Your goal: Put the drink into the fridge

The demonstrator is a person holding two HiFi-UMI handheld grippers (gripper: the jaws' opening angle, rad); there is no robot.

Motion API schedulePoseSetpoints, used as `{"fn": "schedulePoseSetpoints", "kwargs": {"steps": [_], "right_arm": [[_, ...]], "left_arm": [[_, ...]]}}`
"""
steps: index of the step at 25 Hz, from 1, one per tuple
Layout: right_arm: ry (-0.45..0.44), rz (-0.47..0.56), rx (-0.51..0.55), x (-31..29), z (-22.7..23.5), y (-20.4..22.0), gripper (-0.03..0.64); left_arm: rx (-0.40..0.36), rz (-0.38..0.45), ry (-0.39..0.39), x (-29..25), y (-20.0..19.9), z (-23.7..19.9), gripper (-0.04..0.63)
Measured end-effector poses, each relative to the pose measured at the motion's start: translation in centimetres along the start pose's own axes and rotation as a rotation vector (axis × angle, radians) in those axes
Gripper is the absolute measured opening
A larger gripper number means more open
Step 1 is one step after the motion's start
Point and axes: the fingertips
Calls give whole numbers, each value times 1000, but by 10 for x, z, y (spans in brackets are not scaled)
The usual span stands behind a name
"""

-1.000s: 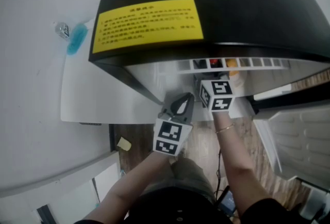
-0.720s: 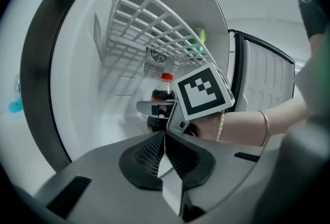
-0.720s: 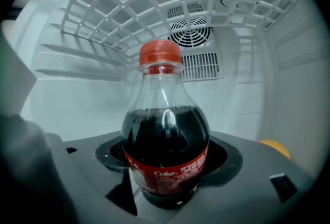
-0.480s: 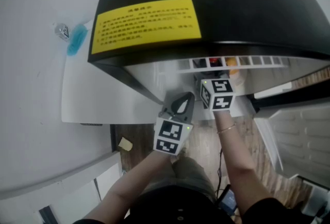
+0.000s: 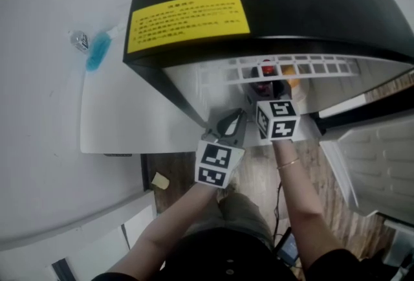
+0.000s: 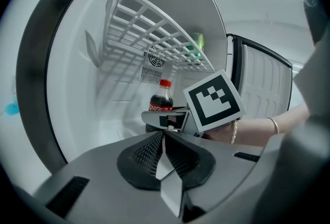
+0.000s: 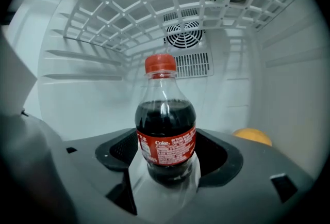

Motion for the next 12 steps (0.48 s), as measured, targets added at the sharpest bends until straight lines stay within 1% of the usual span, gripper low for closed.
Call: {"fn": "schedulePoseSetpoints", "kwargs": {"steps": [7,12], "right_arm": [[10,7,-8,25,2,-4,334],[-36,11,-32,49,-3,-10,333]], "left_arm": [[-22,16,22,6,-13,8,8],[-54,19,45,13,-18,17,8]]}}
Point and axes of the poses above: the fingertips, and each gripper's own axes: x backward along the fingers, z to its right, y out of its underside, and after that the axes turned 5 degrees about z, right-handed
